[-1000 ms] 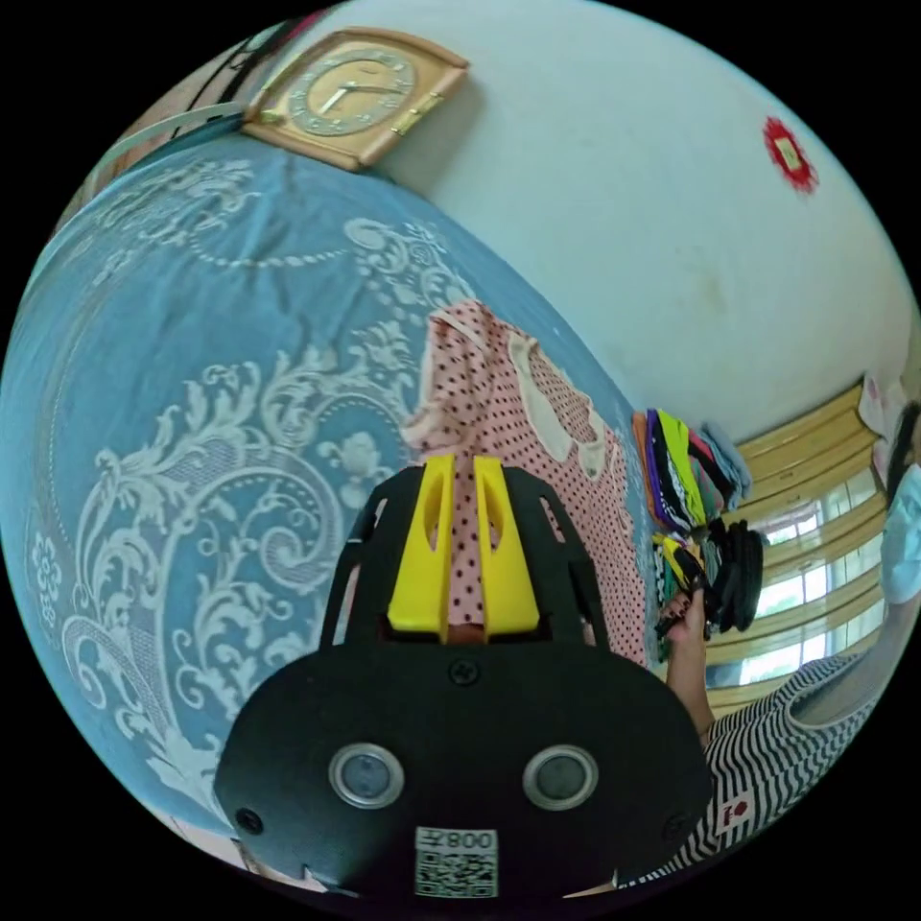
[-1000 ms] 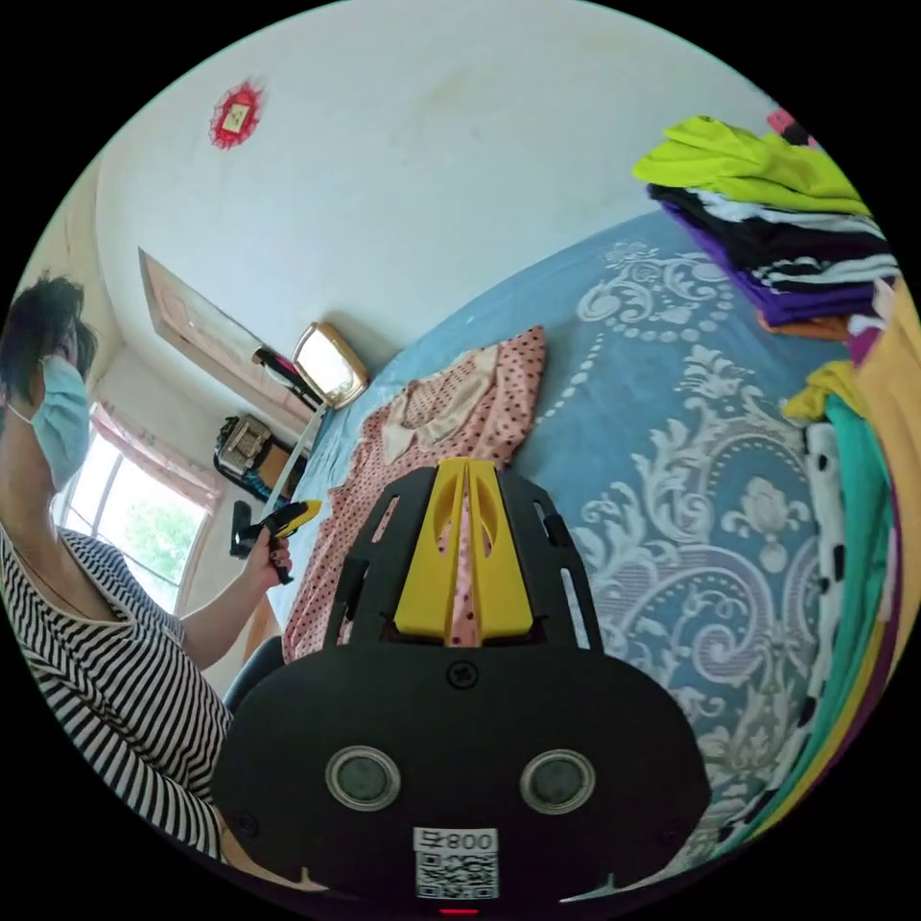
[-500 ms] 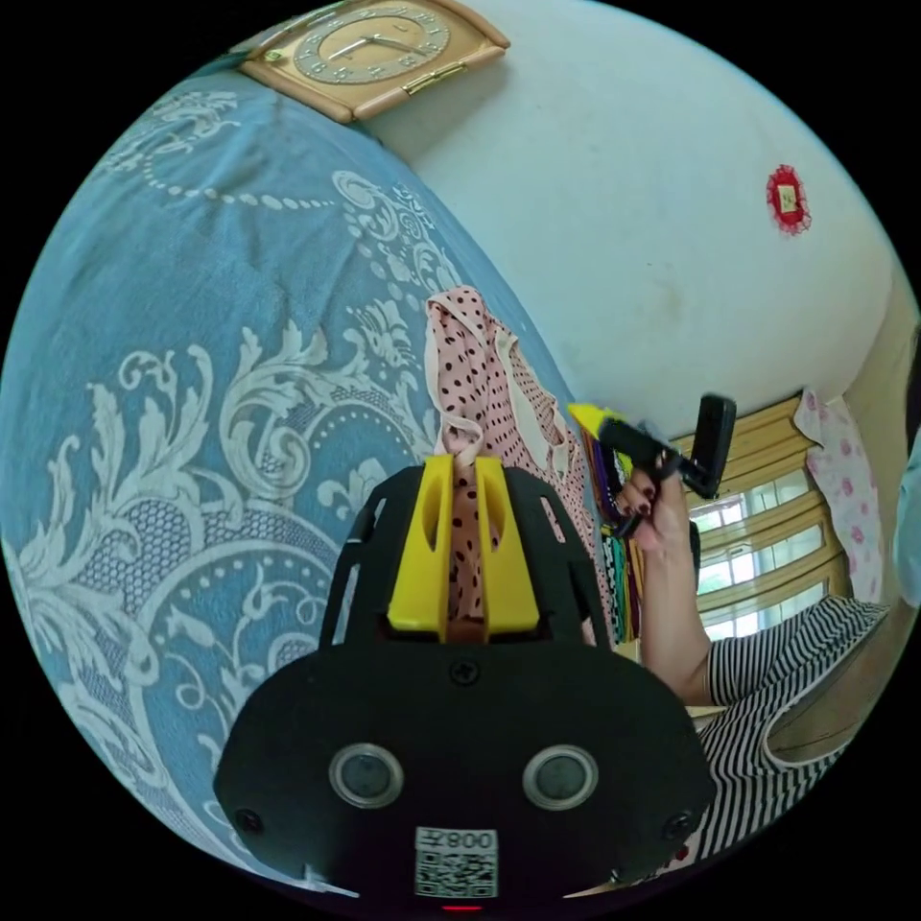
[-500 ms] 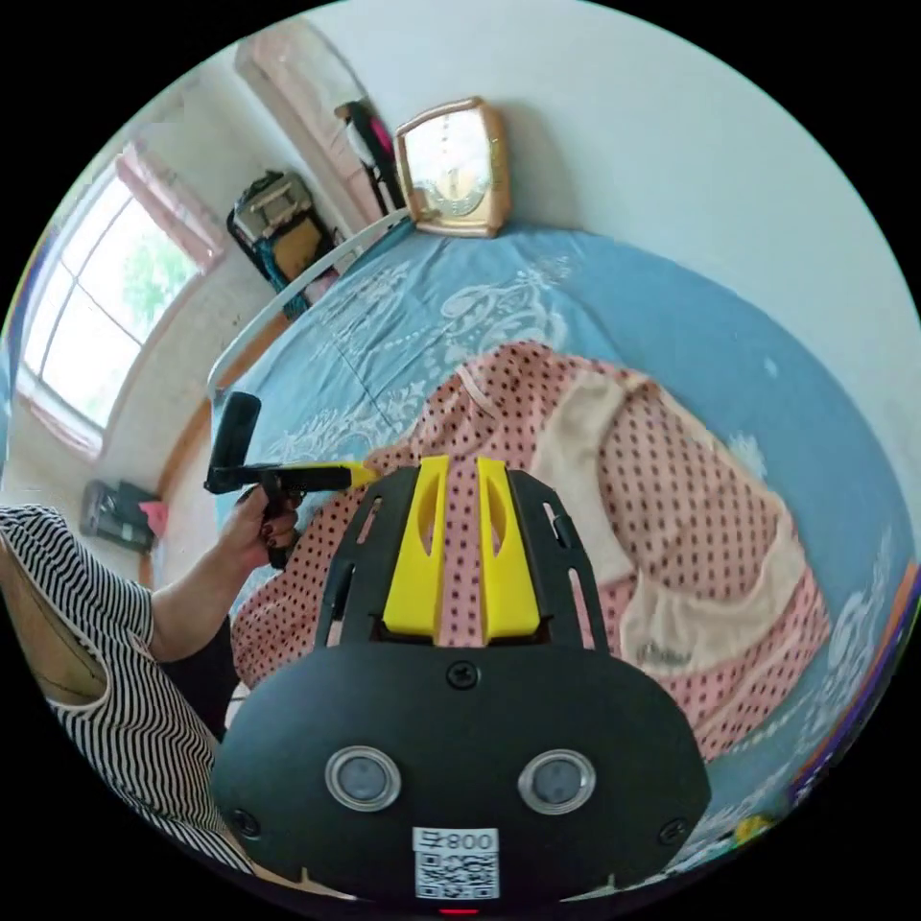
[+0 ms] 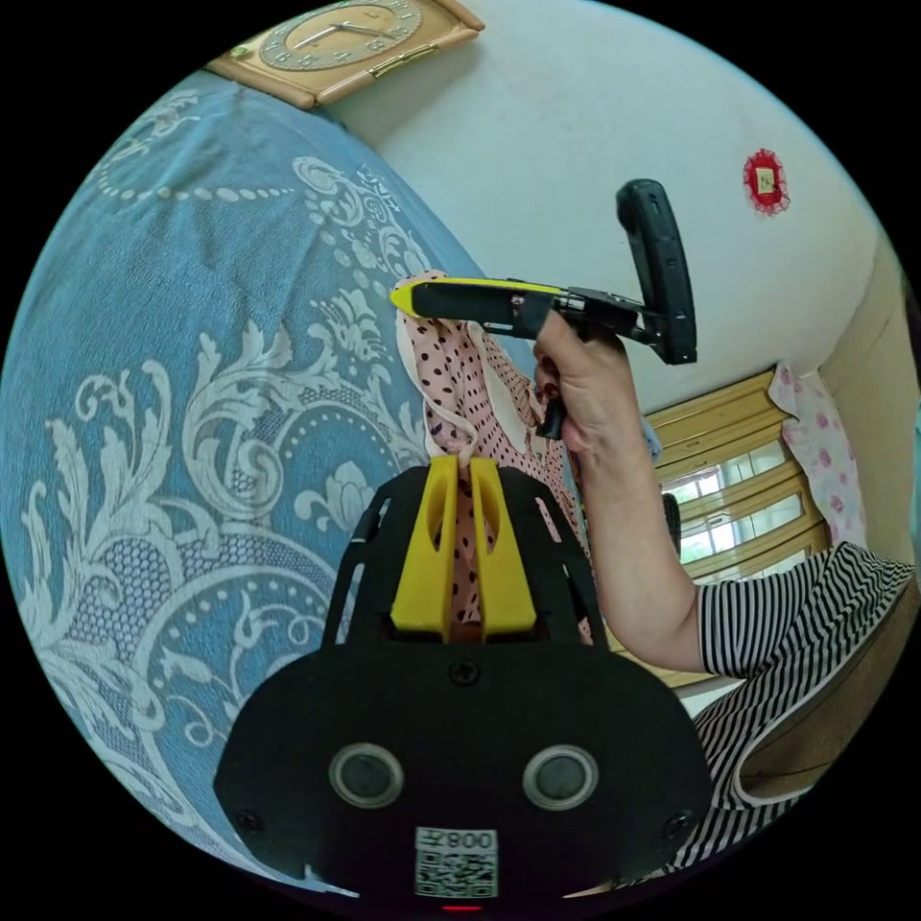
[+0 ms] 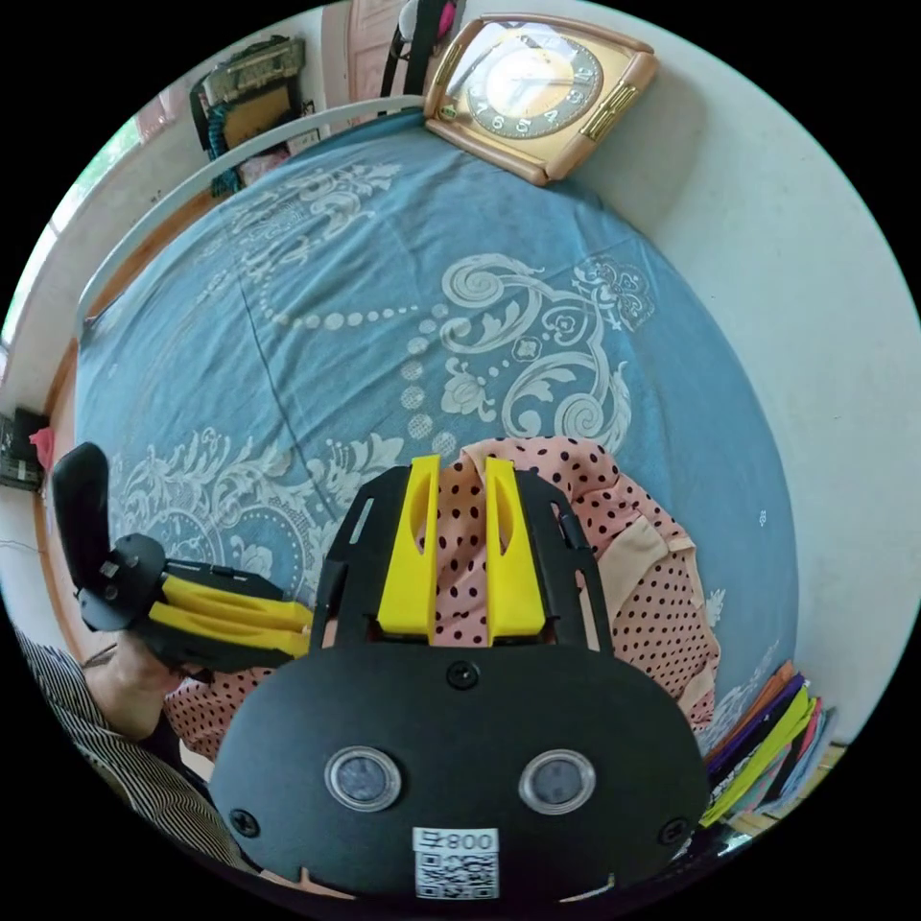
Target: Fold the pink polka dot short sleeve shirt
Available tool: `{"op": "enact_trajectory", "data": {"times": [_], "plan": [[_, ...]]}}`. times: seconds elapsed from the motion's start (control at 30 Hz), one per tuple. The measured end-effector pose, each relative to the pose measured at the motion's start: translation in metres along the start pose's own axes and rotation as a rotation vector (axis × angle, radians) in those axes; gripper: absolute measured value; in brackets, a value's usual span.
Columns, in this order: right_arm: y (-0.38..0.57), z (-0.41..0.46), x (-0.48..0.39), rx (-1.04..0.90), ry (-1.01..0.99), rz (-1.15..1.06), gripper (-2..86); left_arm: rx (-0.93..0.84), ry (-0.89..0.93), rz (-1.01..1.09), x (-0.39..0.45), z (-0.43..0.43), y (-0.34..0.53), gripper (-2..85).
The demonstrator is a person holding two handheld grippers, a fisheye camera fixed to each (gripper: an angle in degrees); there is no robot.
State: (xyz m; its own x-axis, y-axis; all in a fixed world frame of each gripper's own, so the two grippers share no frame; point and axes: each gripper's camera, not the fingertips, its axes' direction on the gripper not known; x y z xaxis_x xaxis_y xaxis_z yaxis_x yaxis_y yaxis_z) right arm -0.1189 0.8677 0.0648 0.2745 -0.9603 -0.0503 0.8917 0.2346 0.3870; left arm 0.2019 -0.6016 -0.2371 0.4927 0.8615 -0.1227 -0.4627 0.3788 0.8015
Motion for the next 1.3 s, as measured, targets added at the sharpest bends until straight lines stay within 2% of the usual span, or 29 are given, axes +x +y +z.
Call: {"op": "enact_trajectory", "data": {"times": [0.2, 0.3, 0.4, 0.5, 0.67, 0.8, 1.1, 1.3], "plan": [[-0.031, 0.001, -0.019, -0.017, 0.037, 0.013, 7.0, -0.003, -0.006, 0.014, 0.032, -0.004, -0.002, 2.3], [-0.039, -0.002, -0.02, -0.002, 0.058, 0.023, 3.2, 0.01, -0.008, 0.017, 0.046, -0.006, 0.0, 2.2], [-0.043, -0.004, -0.01, 0.017, 0.004, 0.053, 1.7, 0.018, -0.008, 0.021, 0.059, -0.006, 0.002, 2.2], [-0.037, -0.014, 0.01, 0.078, -0.09, 0.098, 1.1, 0.031, -0.011, 0.029, 0.072, -0.005, 0.007, 2.1], [-0.002, -0.045, 0.073, 0.259, -0.448, 0.173, 0.8, 0.061, -0.019, 0.107, 0.11, -0.001, 0.014, 2.1], [0.029, -0.051, 0.109, 0.314, -0.589, 0.221, 0.9, 0.044, -0.043, 0.195, 0.142, 0.01, 0.019, 2.0], [0.07, -0.022, 0.135, 0.216, -0.588, 0.344, 2.1, -0.138, -0.133, 0.324, 0.19, 0.081, 0.035, 2.1], [0.064, -0.057, 0.084, 0.232, -0.376, 0.271, 6.0, -0.164, -0.107, 0.316, 0.195, 0.107, 0.044, 2.1]]}}
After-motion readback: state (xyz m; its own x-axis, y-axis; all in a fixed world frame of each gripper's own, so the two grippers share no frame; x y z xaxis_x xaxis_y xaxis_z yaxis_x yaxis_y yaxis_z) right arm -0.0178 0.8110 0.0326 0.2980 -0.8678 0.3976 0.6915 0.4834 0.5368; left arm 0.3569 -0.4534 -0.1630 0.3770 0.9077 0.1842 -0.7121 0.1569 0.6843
